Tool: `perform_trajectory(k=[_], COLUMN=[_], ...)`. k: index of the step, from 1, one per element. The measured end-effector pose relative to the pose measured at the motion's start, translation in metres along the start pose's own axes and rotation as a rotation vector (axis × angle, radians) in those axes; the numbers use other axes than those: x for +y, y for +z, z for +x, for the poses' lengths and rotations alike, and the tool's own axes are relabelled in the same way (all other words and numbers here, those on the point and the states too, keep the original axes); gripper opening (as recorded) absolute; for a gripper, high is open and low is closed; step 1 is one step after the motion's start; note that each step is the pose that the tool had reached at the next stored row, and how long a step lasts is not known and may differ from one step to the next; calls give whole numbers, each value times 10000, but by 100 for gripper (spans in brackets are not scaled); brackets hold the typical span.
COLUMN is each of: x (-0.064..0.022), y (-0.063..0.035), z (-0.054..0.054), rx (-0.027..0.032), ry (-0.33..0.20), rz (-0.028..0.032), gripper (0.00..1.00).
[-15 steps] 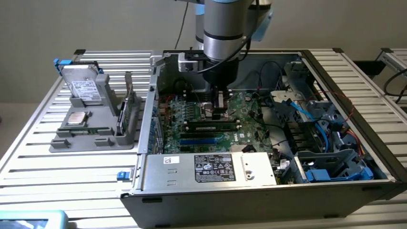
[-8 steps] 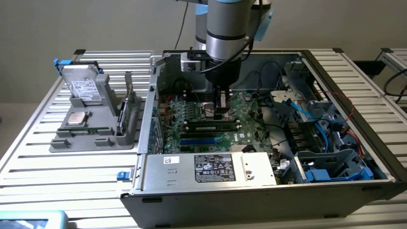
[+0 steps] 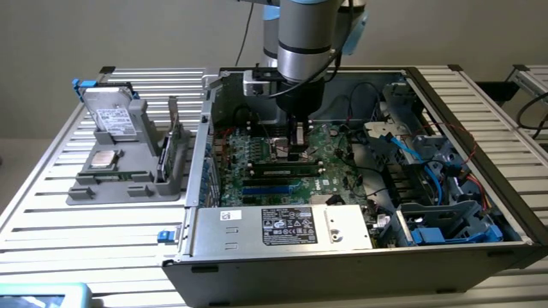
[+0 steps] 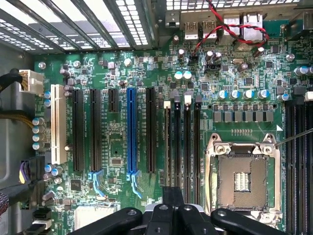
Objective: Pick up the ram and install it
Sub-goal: 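Press down the ram until it locks into place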
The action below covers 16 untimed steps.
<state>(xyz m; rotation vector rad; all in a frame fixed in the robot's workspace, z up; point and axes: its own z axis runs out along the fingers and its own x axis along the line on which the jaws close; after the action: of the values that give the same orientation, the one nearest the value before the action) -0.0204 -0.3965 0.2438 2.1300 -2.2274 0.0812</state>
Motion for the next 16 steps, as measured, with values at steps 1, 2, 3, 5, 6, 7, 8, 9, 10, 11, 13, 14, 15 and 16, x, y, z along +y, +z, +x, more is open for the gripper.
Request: perform_trajectory(k=[1,2,3,5,6,7,8,9,10,11,13,14,15,16], x=[0,0,0,0,0,0,0,0,0,0,0,0,0,0], y=[0,0,1,2,3,6,10,11,12,11,13,13,13,12], z=[0,0,0,0,0,-1,-1,-1,-1,-1,-2,-2,-2,-1], rx=[1,1,-1,-1,-2,-4,-6,-5,-4,-4,-13,-16,-19,-21], ry=[119,261,394,663,802,932,1043,1170,1300,1426,1671,1794,1921,2050], rz=[-10,-21,-31,-53,-63,-73,-76,-79,-81,-85,-95,-101,-107,-114], gripper=[11,11,11,11,11,11,11,11,11,11,11,11,11,11])
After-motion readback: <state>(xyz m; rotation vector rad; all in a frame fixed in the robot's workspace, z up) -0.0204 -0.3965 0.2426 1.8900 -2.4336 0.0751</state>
